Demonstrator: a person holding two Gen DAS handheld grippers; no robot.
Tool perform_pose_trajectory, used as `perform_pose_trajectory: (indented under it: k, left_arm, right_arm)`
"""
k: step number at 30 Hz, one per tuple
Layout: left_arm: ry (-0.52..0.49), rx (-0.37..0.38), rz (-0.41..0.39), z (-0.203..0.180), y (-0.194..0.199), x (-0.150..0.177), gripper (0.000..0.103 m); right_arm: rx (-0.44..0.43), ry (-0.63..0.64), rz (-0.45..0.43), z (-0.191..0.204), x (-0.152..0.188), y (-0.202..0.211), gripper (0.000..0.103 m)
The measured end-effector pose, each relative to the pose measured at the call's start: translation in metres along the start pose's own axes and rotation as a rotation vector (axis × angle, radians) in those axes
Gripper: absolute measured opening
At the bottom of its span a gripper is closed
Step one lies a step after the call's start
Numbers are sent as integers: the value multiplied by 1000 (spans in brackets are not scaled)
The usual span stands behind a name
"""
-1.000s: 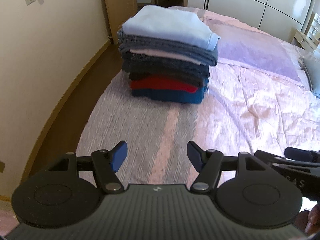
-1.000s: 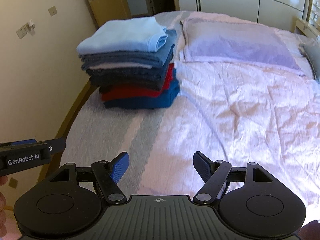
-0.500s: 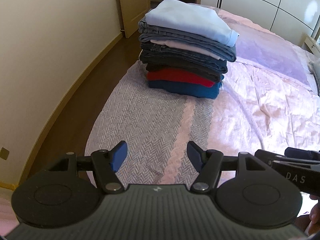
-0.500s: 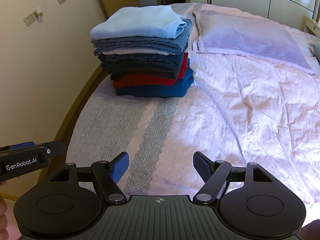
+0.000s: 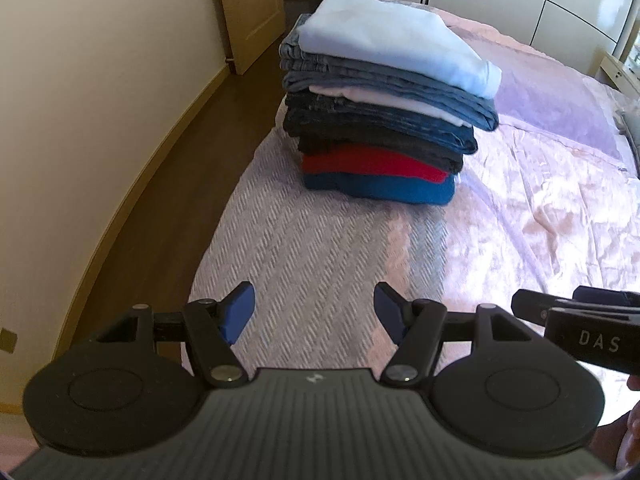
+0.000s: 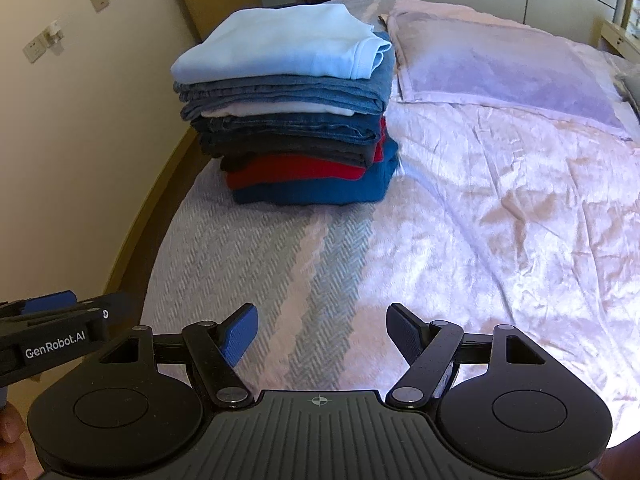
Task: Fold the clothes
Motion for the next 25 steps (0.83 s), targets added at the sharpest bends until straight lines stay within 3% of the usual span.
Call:
perform_pose_trajectory:
  k: [16, 25]
  left_arm:
    - [-64, 48, 5, 6, -31, -42, 63]
    - [-79, 39, -42, 8, -37, -61, 63]
  right_arm:
    - [41, -63, -11, 14, -31, -22, 74]
    - [46, -74, -16, 15, -43, -31, 74]
Point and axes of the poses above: each gripper's, at about its wrist camera, not at the fingertips, and y roughly against the way its jaws point, z to its left, x to its underside, the point moved 10 cm from there along -y, roughly the way its jaws point, and after that the axes turned 14 degrees about y, right-handed, at the moved point
